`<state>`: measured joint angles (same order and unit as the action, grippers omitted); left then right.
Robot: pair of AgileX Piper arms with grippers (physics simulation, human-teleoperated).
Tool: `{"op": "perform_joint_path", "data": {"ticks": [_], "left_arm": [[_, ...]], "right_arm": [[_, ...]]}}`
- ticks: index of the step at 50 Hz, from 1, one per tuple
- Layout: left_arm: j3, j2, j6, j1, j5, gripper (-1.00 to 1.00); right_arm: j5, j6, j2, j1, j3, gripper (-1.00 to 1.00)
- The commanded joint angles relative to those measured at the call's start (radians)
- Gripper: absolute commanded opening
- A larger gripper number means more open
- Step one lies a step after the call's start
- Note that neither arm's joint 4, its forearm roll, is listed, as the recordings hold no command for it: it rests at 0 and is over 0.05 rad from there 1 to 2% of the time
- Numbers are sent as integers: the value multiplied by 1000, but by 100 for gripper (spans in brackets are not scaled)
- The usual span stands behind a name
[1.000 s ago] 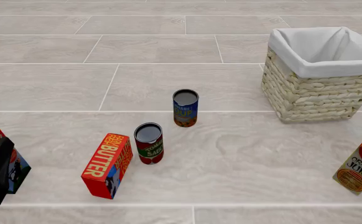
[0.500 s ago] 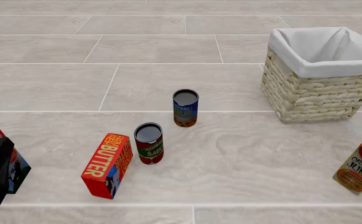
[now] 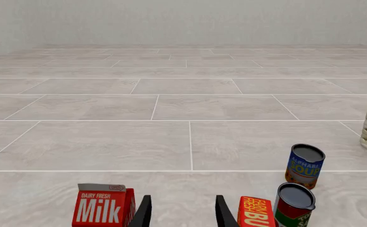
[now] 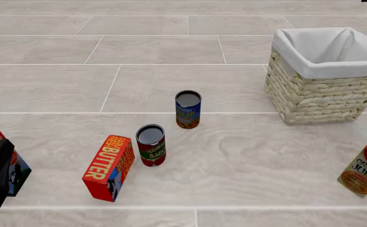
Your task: Pick the cream cheese and place it in the basket.
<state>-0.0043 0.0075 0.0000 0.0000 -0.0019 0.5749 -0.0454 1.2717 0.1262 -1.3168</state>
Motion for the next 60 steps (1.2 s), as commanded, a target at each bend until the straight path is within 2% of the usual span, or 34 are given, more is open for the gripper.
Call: {"op": "perform_joint_path", "data": {"ticks": [1,2,4,8,10,11,15,19,22,24,25,27,28,40,60], "left_arm": [[0,0,0,0,0,100],[0,0,0,0,0,100],[0,0,0,0,0,100],[0,0,0,0,0,100],[0,0,0,0,0,100],[0,0,0,0,0,100],[0,0,0,0,0,100],[0,0,0,0,0,100],[0,0,0,0,0,100],[0,0,0,0,0,100],[0,0,0,0,0,100],[0,0,0,0,0,100],[0,0,0,0,0,100],[0,0,0,0,0,100],[0,0,0,0,0,100]], "right_arm": [[117,7,108,-12,-167,-100],[126,23,119,-17,-177,-100],[149,-12,150,-30,-188,-100],[175,-3,191,-23,-223,-100],[193,-20,219,-18,-244,-100],[205,-3,234,-25,-253,-100],[227,-30,269,-23,-283,-100],[259,-25,315,-29,-334,-100],[269,-10,338,-33,-342,-100],[276,-50,376,-5,-357,-100],[279,-24,384,-7,-366,-100],[281,-23,390,-6,-371,-100],[287,-42,406,3,-381,-100],[339,-76,495,39,-474,-100],[413,-87,618,36,-609,-100]]}}
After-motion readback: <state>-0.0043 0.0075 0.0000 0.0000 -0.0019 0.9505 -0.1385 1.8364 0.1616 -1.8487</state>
